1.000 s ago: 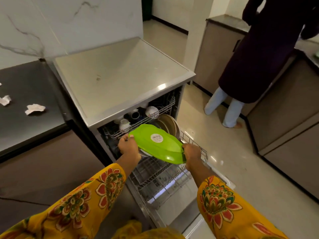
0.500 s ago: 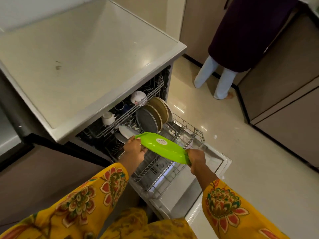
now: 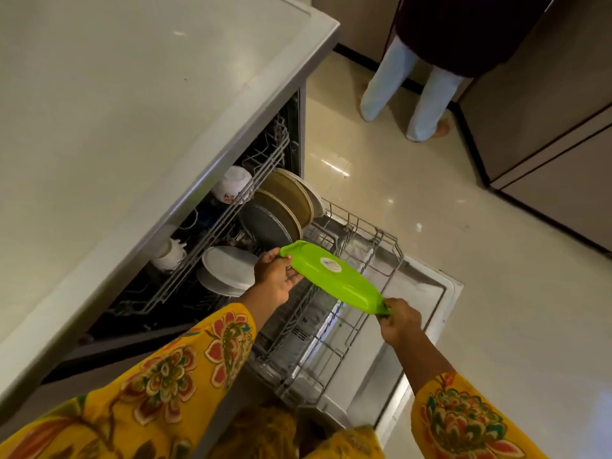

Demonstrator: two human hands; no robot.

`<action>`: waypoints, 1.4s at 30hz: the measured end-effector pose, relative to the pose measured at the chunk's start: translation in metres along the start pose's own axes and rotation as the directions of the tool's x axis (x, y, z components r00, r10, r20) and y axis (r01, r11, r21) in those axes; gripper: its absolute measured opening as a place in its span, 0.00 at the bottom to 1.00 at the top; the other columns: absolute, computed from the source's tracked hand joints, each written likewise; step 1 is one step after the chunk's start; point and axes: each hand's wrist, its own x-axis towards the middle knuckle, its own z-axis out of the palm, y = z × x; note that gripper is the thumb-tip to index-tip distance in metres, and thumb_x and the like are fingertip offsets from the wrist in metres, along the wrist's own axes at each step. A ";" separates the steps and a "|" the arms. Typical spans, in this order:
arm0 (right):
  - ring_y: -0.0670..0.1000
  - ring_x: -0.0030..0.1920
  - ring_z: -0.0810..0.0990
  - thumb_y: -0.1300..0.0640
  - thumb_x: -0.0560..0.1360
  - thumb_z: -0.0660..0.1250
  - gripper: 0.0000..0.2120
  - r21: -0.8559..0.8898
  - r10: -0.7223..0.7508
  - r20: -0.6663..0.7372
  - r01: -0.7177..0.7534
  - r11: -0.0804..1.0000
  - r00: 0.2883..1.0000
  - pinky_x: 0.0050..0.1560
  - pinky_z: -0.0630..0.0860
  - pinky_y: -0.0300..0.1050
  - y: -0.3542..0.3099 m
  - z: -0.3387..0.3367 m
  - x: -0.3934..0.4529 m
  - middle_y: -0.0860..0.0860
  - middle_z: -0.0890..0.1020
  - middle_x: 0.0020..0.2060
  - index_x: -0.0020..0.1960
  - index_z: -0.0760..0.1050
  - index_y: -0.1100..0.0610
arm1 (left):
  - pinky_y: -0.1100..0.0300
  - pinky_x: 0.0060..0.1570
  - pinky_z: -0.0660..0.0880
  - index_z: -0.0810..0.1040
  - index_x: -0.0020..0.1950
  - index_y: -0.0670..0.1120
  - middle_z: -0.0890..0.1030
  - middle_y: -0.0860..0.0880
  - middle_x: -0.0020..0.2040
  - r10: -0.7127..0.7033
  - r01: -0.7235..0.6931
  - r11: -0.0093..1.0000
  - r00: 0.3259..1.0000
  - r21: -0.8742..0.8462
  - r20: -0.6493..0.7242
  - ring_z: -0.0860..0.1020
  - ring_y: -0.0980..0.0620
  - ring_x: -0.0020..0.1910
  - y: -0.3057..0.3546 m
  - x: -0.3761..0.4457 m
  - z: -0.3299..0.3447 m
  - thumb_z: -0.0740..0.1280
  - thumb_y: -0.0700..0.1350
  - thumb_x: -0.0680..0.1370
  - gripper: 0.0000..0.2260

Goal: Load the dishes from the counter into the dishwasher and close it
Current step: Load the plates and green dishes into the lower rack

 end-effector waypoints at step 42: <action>0.65 0.50 0.78 0.64 0.78 0.58 0.13 -0.796 -0.471 0.590 0.373 -0.477 0.656 0.46 0.76 0.56 -0.049 0.073 0.236 0.62 0.78 0.51 0.61 0.71 0.57 | 0.50 0.46 0.74 0.71 0.61 0.44 0.75 0.47 0.45 -0.233 0.226 0.971 0.965 -0.077 -0.117 0.75 0.48 0.51 -0.106 0.160 -0.024 0.58 0.39 0.81 0.09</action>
